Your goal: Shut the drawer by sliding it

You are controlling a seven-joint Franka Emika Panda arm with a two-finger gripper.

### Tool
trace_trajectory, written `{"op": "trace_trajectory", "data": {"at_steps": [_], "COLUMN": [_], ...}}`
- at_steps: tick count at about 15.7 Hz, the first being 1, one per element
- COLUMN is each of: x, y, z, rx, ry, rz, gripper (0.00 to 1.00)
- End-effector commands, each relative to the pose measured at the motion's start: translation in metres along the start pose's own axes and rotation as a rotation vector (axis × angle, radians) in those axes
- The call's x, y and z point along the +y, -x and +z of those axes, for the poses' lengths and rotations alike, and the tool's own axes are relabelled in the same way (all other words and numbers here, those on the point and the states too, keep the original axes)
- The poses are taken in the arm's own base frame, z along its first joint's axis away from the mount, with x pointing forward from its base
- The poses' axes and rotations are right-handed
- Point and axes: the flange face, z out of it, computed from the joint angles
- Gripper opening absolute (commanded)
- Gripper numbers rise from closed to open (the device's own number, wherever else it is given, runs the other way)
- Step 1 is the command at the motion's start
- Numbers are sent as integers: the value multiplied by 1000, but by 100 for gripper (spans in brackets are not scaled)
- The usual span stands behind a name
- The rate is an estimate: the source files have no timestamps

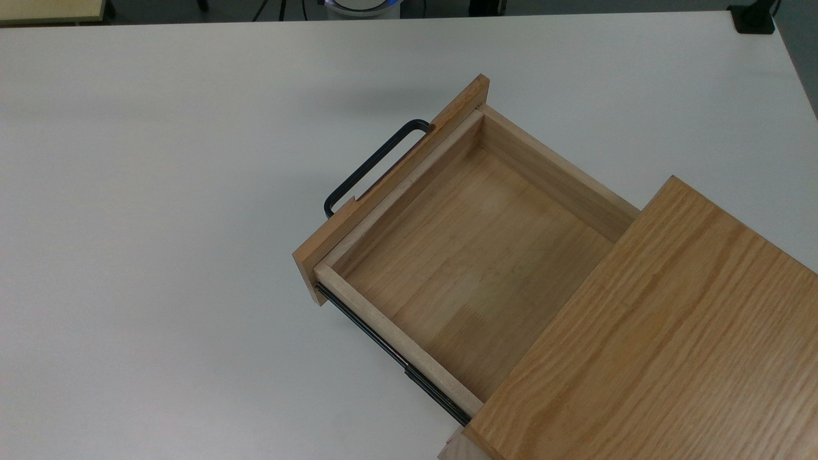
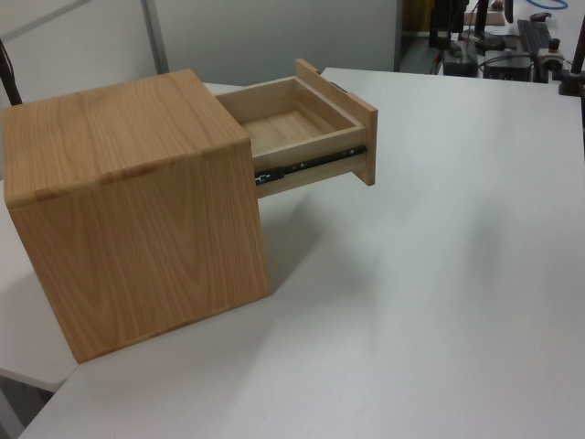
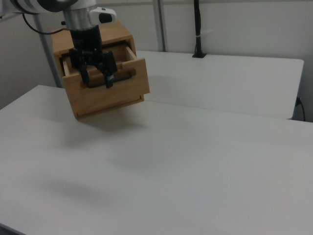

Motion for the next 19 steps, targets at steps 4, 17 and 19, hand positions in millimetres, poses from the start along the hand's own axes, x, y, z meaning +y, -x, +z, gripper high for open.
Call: {"op": "trace_trajectory", "data": {"at_steps": [4, 17, 19], "x": [-3, -15, -17], "y": [0, -15, -21], "z": [8, 36, 43], "rx": [-24, -76, -83], "ry": [6, 0, -10], "rz": [-48, -582, -639], "gripper": [100, 54, 44]}}
